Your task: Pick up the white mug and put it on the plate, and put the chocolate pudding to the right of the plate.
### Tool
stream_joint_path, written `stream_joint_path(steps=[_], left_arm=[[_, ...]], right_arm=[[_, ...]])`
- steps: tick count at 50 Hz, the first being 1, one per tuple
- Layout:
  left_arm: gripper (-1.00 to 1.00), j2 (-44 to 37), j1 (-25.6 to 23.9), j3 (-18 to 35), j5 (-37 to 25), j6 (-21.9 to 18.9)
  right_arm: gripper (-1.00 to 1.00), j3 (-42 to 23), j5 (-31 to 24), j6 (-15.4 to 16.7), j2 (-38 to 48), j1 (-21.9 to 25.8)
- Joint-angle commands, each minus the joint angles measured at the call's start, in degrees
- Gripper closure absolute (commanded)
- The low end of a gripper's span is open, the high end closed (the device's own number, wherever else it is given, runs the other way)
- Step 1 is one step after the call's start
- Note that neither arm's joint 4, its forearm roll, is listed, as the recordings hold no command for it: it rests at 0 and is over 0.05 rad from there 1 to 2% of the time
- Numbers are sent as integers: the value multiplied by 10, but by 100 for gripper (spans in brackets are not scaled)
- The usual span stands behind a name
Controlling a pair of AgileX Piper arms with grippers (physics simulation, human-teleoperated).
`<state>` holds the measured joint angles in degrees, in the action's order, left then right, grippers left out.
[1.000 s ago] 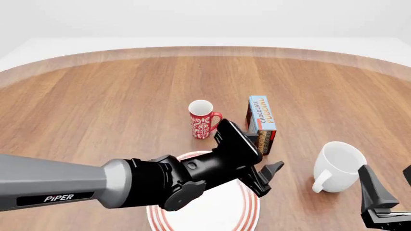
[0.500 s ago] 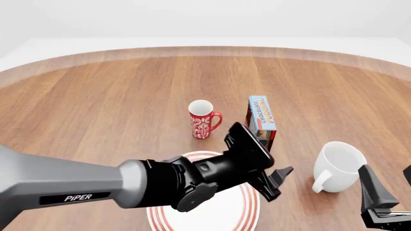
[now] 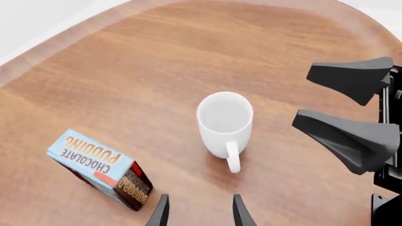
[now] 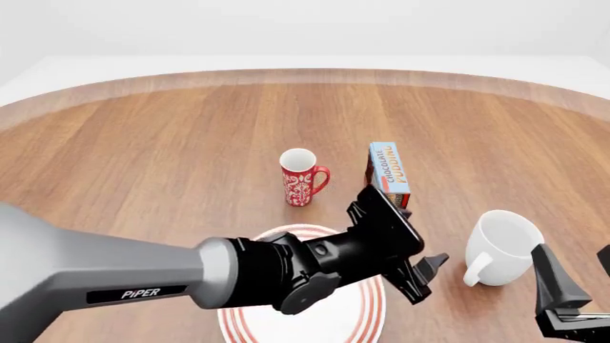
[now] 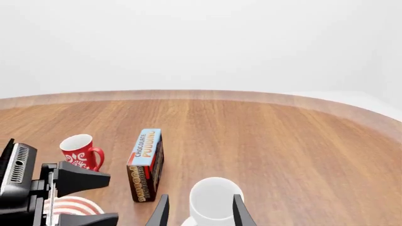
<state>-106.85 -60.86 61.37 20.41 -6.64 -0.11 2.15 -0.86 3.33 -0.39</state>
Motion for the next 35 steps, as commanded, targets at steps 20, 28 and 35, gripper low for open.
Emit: stream_joint_path(steps=[20,28,35], left_arm=[[-100,-38,-8,52,-30,-9],[-100,-48,-12,62,-34,-7],[-100,-53,-17,71,-40,-8]], right_arm=[[-100,0,3,0,3,-1],[-100,0,5,0,5,-1],[-100,0,7,0,7,-1]])
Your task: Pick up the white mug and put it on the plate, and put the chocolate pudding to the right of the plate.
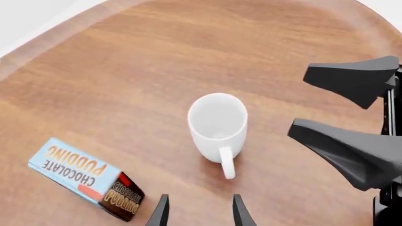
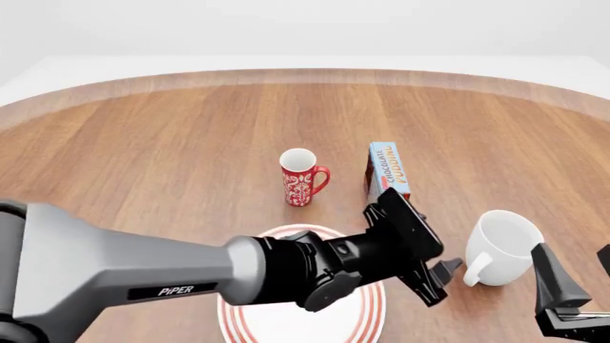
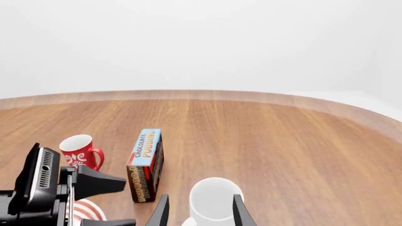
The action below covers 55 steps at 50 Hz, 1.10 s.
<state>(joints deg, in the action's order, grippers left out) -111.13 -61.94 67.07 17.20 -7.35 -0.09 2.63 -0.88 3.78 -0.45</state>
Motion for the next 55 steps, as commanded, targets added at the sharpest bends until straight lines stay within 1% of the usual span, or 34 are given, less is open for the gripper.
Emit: stream_joint_path(steps=[1,28,55], left_arm=[[-100,-12,-7,16,-8,-1],[-100,-29,-21,34,-15,-3],[-100,-50,-17,90,-53,-15]], right_arm=[[-100,0,3,0,3,-1],[-100,0,-9,-3,-7,-2],[-100,0,-28,-5,-25,-3]])
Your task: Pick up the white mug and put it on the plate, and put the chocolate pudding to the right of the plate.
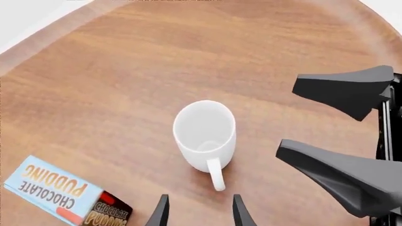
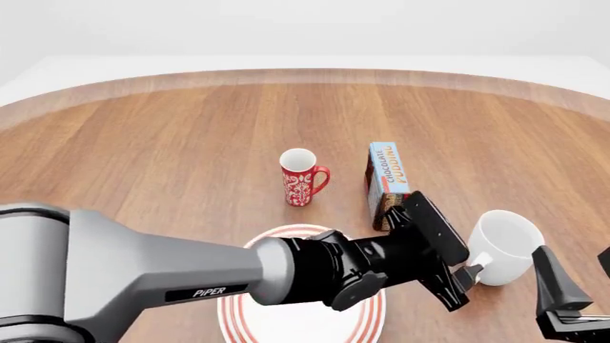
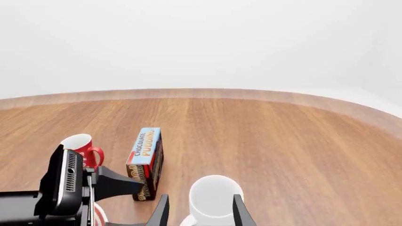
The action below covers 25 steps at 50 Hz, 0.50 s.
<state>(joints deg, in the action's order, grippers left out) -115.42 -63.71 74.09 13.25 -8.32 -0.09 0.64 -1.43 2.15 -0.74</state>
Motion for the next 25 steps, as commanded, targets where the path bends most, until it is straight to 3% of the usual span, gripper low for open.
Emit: stream_joint_path(steps=[1,25], left_arm=[[-100,-9,0,22,-15,-6],[-100,-23,-7,45,-23,-8]], right_arm=[[-100,0,-8,0,-9,0],[-100,0,-11,0,-13,0]])
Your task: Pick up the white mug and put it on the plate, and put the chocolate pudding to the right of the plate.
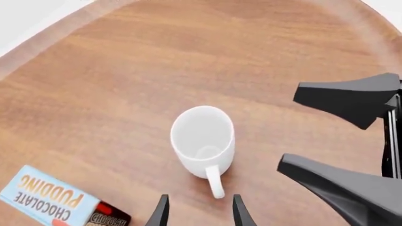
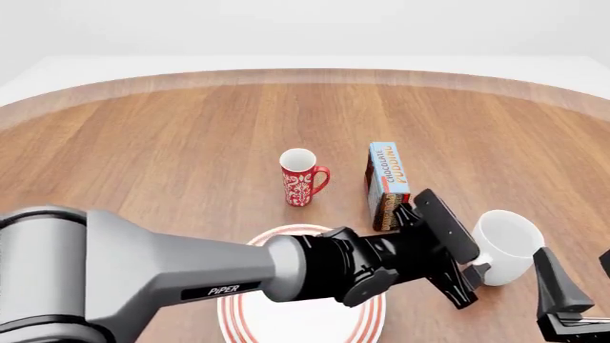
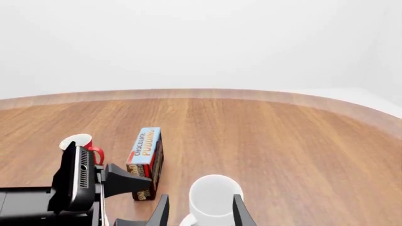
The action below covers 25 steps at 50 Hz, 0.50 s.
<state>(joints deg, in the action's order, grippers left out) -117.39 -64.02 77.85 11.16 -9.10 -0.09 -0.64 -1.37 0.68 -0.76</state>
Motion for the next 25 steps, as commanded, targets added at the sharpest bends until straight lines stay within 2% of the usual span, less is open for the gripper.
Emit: stream_joint_path(steps=[1,14,17,25], left_arm=[[-100,-3,-4,8,-2,0],[-100,-10,-5,23,-6,2],[-100,-11,-5,27,-8,1],[-100,-18,-4,37,-9,3]], right_arm=[[-100,0,2,0,2,0],[-100,1,21,-2,20,-1],[-100,0,4,-3,4,-1],[-100,0,3,-4,3,-1]])
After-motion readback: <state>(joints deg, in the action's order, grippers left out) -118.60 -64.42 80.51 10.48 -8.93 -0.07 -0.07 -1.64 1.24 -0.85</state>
